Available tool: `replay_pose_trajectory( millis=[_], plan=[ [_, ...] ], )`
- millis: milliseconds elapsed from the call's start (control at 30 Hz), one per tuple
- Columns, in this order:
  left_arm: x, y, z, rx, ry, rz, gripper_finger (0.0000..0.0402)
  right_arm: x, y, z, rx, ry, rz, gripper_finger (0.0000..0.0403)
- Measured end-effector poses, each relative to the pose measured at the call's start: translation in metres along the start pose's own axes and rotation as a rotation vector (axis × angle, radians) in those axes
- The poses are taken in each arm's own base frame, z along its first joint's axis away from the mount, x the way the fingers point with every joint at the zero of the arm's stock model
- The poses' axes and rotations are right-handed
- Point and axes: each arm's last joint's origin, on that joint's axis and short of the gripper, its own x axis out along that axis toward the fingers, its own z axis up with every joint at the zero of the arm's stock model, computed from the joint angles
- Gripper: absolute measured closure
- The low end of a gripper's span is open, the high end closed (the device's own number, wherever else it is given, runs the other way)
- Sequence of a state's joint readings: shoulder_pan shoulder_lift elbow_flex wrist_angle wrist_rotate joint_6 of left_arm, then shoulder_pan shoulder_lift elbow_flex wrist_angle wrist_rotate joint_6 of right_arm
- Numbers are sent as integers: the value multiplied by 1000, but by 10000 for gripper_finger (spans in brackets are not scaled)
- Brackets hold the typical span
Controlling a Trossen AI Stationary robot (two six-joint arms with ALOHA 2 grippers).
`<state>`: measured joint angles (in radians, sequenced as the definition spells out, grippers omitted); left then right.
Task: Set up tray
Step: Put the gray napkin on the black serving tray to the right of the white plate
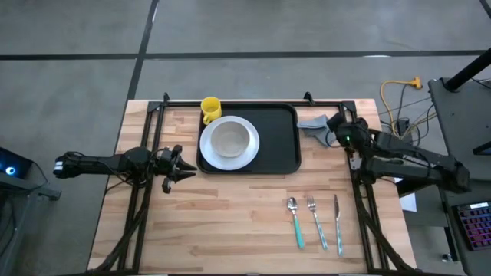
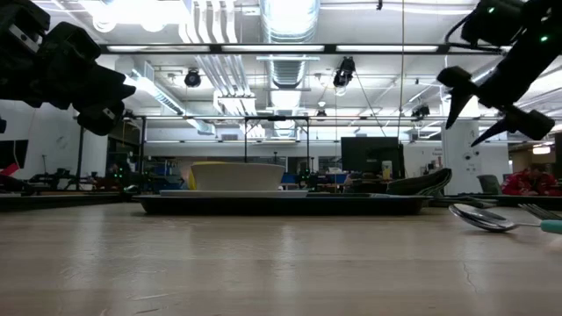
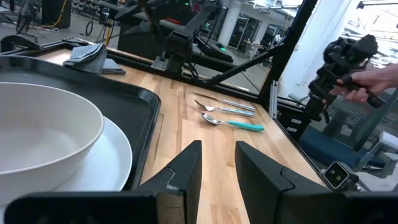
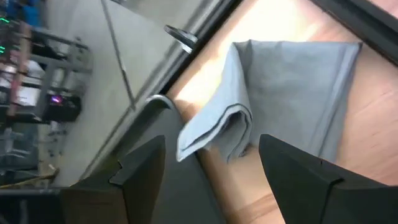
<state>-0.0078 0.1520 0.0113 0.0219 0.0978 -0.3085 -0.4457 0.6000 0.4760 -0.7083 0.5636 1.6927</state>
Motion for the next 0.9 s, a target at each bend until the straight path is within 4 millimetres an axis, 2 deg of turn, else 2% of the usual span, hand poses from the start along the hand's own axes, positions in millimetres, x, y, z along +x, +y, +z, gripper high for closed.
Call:
replay_pose_trajectory(
  millis=[133, 300, 400, 500, 600, 700, 900],
  plan=[
    [0, 0, 0, 0, 0, 0, 320, 16, 5, 11, -50, 47, -42, 142],
    [0, 0, 0, 0, 0, 0, 320, 34, 14, 29, -87, 101, -13, 132],
    [0, 0, 0, 0, 0, 0, 320, 47, 12, 35, -130, 151, -54, 131],
    [0, 0, 0, 0, 0, 0, 320, 61, 8, 37, -167, 231, -110, 134],
    [0, 0, 0, 0, 0, 0, 320, 73, 11, 35, -198, 280, -94, 136],
    [0, 0, 0, 0, 0, 0, 320, 82, 18, 35, -201, 276, -61, 138],
    [0, 0, 0, 0, 0, 0, 320, 95, 19, 33, -219, 305, -107, 140]
  ],
)
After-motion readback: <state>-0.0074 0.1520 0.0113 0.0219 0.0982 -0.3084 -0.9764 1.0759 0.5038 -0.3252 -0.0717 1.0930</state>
